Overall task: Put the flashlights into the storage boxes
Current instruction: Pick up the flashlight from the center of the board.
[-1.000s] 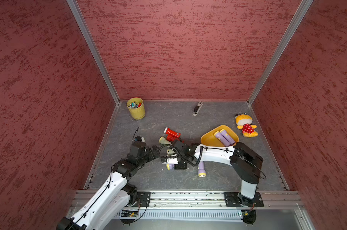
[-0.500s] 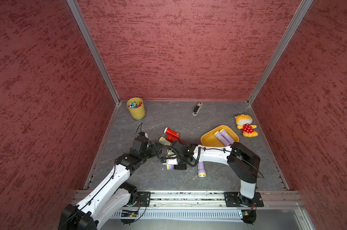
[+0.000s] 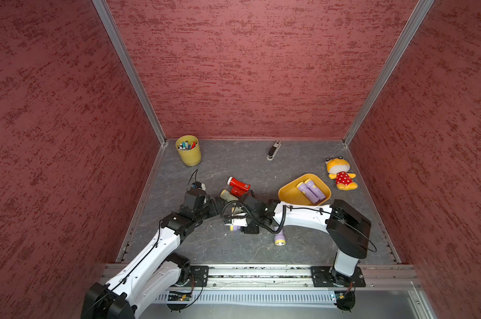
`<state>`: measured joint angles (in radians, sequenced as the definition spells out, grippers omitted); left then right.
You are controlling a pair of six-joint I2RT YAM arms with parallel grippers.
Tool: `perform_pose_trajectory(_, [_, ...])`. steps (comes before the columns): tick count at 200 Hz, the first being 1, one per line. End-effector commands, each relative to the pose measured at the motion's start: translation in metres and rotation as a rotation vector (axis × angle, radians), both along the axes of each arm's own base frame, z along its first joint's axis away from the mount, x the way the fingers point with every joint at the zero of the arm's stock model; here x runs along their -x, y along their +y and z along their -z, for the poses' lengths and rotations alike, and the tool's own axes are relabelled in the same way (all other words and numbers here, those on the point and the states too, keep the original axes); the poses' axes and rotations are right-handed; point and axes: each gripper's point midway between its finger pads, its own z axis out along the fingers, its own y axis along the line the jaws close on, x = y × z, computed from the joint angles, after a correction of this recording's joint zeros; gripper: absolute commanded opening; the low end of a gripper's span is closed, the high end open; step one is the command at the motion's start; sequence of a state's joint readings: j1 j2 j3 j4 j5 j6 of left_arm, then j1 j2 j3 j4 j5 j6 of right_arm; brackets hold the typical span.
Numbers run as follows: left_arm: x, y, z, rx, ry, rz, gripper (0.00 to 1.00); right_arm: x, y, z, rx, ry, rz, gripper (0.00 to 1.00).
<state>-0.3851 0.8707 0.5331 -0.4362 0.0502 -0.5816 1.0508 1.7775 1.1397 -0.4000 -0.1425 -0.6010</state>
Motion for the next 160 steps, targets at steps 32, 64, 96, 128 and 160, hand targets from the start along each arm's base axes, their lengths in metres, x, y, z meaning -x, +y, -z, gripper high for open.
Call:
perform_pose_trajectory(32, [-0.017,-0.011,-0.024,0.019,-0.075,0.04,0.99,-0.007,0.002,-0.03,-0.096,-0.067,0.022,0.22])
perform_pose_trajectory(64, [-0.026,-0.02,-0.035,0.029,-0.111,0.065,0.99,-0.013,-0.008,-0.037,-0.119,-0.049,0.071,0.22])
perform_pose_trajectory(96, [-0.034,-0.033,-0.042,0.02,-0.129,0.112,0.99,-0.019,-0.02,-0.051,-0.159,-0.046,0.098,0.22])
perform_pose_trajectory(128, [-0.043,-0.053,-0.052,0.008,-0.158,0.167,0.99,-0.034,-0.04,-0.064,-0.196,-0.021,0.179,0.22])
perform_pose_trajectory(160, [-0.056,-0.082,-0.061,-0.01,-0.199,0.249,1.0,-0.053,-0.071,-0.072,-0.197,-0.002,0.289,0.22])
